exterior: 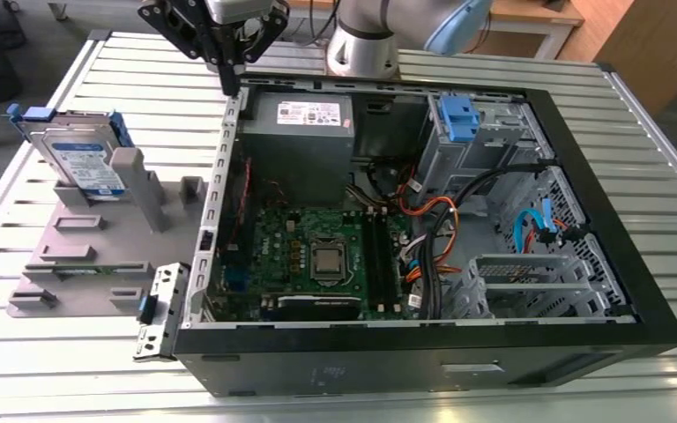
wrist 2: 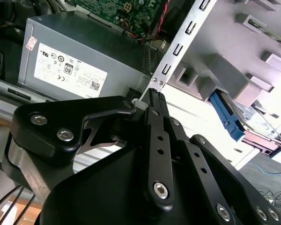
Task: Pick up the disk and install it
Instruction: 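Reach for the disk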
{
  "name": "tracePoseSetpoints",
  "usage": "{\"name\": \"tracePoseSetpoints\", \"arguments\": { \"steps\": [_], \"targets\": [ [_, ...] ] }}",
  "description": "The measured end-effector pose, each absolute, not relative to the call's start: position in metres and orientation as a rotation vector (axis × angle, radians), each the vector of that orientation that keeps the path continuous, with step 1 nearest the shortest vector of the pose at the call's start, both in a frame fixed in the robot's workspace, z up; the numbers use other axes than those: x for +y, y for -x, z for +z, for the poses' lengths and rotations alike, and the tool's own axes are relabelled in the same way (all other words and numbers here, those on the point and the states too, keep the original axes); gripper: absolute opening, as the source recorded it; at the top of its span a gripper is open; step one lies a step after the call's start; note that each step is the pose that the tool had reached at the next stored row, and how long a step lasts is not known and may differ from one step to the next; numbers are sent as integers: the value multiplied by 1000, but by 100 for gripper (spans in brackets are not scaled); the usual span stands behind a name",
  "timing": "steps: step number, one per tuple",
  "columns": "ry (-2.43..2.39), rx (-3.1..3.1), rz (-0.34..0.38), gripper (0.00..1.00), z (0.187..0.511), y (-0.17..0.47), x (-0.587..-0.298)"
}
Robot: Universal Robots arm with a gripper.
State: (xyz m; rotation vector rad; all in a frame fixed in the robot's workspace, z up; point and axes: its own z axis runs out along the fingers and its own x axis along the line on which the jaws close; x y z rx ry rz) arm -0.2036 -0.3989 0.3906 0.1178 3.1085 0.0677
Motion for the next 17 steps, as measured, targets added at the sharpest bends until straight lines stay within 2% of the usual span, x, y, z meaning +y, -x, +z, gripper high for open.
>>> {"name": "tracePoseSetpoints", "arguments": {
  "steps": [17],
  "targets": [
    [-118, 3108, 68, 11, 387, 231, -398]
  ]
}}
